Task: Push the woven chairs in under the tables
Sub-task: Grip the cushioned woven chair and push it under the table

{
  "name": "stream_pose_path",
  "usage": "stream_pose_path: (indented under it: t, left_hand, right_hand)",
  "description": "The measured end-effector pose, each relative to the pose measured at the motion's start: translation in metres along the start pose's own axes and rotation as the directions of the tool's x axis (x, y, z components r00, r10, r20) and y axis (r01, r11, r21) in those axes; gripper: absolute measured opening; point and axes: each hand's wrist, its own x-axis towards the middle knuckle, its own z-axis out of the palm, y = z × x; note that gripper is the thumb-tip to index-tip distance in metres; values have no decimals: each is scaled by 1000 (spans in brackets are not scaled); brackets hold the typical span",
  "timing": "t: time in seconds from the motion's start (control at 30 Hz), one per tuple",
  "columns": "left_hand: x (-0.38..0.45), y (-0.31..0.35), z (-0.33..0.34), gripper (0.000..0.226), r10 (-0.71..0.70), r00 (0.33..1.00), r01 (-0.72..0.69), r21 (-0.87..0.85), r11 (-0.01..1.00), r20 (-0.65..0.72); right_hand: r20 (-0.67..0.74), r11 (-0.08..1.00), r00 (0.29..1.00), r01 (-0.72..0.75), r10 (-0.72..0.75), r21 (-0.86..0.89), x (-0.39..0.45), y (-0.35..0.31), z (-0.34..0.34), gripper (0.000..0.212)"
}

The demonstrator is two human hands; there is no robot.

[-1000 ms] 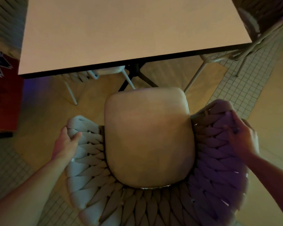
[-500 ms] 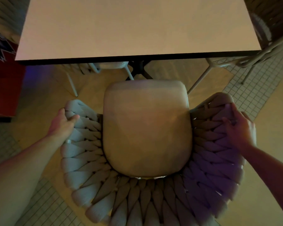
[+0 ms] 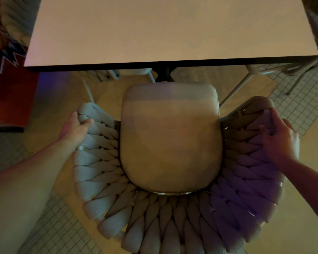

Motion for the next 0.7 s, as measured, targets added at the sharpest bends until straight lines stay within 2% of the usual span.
stream_pose_path:
  t: [0.27,0.43,0.53,0.7]
  left_hand:
    - [7,3,0,55,22,1000,-22,-19,1000,8]
    - [5,2,1,61,-2,999,7,-99,995,50]
    - [3,2,2,68,-26,999,29,-102,994,33]
    - [0,1,5,59,0,1000,-1,-46,999,-12]
  right_hand:
    - [-20,1000,1000,2,-2,13,3,-5,-1,59]
    - [-14,1000,1000,-5,5,5,1,-8,-2,59]
    - [-4,1000,1000,-10,10,-3,0,-10,-2,59]
    - [6,1000,1000,-15,15,-6,-1,-12,-2,59]
